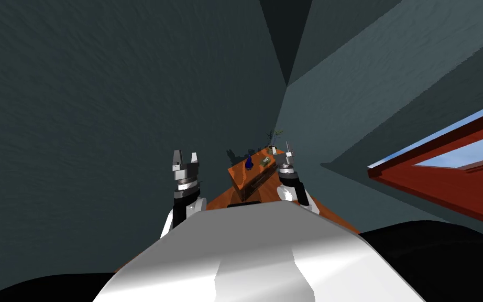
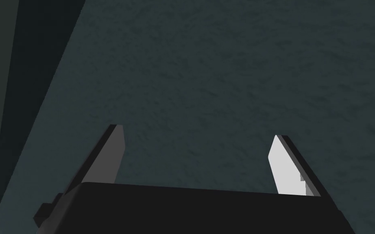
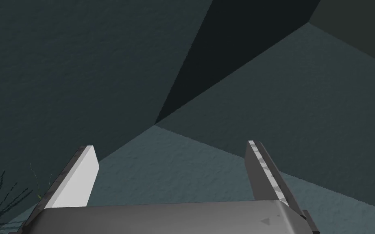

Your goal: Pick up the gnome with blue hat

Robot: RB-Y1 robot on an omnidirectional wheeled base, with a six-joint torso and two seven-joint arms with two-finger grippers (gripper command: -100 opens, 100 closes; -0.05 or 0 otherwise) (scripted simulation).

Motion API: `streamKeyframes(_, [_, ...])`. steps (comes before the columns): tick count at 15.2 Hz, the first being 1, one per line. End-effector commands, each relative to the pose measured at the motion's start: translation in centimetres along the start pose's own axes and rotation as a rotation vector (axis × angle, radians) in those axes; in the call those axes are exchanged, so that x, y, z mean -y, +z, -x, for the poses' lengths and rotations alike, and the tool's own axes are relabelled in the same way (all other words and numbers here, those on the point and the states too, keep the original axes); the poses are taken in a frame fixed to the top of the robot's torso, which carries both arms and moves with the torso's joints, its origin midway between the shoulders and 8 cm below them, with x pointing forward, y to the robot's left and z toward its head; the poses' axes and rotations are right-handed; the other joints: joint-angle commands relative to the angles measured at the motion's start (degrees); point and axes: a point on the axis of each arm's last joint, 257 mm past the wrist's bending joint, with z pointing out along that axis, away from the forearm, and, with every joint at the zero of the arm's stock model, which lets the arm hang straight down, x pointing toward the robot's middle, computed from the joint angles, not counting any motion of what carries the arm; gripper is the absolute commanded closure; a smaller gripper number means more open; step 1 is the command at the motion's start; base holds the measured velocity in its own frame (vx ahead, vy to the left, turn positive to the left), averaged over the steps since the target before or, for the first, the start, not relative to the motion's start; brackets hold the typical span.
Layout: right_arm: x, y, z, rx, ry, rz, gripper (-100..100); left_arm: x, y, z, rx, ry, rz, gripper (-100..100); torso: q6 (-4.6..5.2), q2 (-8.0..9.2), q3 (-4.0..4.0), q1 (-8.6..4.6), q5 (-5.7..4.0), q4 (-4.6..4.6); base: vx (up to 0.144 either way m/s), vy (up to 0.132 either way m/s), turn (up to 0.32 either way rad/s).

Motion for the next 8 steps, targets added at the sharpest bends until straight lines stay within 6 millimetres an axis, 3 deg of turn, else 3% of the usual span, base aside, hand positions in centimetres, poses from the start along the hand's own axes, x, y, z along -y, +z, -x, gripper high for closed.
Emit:
streamKeyframes(1, [1.4,-0.1,0.2,-0.004,0.037,-0.027,-100,0.0,0.0,0.0,0.000,0.000,0.000,0,0.00,0.00,0.00,0.00,0.00,0.00,-0.002,-0.022,0.107])
streamKeyframes(6, [5.1,-0.1,1.6,0.006,0.155,-0.093,-100,0.0,0.0,0.0,0.000,0.000,0.000,0,0.02,-0.01,-0.01,0.03,0.01,0.00,0.000,-0.019,0.115])
streamKeyframes(8, [5.6,-0.3,1.8,0.011,0.154,-0.103,-100,0.0,0.0,0.0,0.000,0.000,0.000,0,0.02,0.01,0.00,0.02,0.00,0.00,-0.002,-0.020,0.059])
